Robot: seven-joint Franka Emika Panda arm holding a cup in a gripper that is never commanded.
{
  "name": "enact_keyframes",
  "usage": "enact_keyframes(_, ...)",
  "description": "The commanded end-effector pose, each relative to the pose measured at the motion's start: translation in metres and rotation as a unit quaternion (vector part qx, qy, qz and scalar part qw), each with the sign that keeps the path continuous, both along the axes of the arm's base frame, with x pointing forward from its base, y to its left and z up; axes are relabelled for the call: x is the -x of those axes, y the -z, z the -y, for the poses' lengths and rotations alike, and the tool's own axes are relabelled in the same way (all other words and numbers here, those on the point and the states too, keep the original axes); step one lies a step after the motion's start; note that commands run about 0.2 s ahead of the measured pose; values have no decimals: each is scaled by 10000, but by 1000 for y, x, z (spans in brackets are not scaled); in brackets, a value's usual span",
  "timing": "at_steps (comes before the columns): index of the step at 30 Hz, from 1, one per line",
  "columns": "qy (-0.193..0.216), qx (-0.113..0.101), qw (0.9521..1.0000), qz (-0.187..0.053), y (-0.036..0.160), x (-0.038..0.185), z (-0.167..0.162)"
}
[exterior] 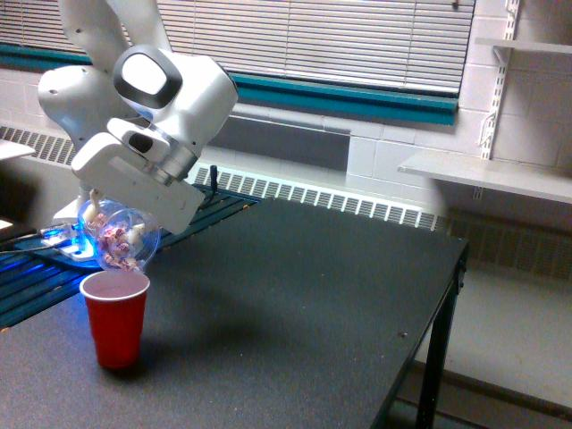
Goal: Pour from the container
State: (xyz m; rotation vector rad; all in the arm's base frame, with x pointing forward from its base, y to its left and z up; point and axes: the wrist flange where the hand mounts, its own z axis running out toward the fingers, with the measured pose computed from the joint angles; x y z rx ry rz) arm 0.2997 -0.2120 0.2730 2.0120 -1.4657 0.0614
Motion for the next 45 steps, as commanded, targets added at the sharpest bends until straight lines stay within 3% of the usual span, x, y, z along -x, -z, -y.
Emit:
enact_keyframes(1, 65, 48, 10000, -53, 5, 7, -3)
enact_keyframes(11, 227, 84, 9995, -200, -1, 16, 1)
enact_keyframes(26, 311, 95, 9986, -418, -12, 1, 7)
enact_keyframes(45, 318, 23, 9966, -765, 9, -7, 11)
